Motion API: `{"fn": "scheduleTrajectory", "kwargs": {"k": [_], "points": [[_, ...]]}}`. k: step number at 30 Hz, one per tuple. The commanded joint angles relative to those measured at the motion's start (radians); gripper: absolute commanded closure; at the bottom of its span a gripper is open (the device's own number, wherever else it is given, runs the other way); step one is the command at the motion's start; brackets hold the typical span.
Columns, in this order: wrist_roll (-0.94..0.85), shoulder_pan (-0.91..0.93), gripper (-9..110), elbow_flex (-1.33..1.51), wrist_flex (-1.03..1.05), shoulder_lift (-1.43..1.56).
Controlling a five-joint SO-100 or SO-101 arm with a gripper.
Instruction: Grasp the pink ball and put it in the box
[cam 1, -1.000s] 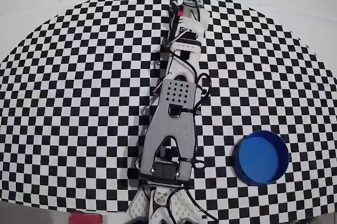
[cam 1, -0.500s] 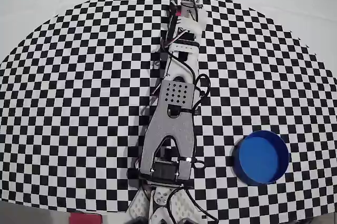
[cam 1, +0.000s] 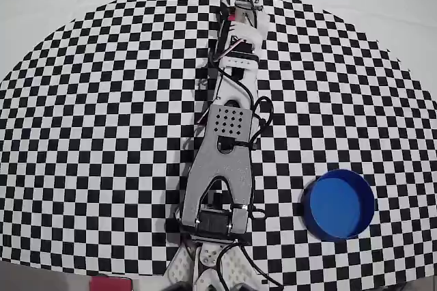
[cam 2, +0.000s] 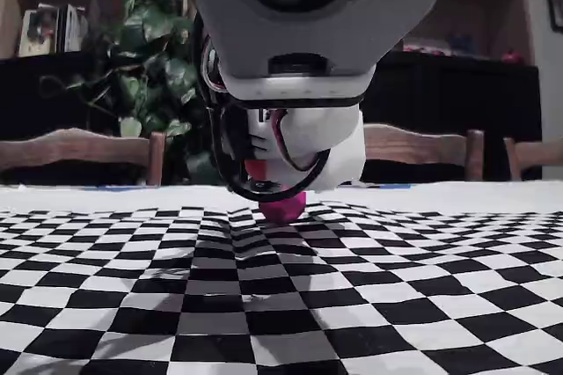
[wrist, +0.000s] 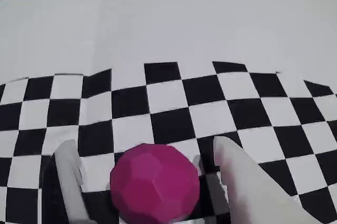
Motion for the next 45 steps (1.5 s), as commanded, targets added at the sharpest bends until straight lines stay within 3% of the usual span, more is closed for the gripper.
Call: {"fn": "scheduleTrajectory", "kwargs": {"k": [1,45], "points": [[-0.003,0.006,72,-0.064,0.005,0.014],[-0.005,0.011,72,-0.098,0.005,-0.028]]}}
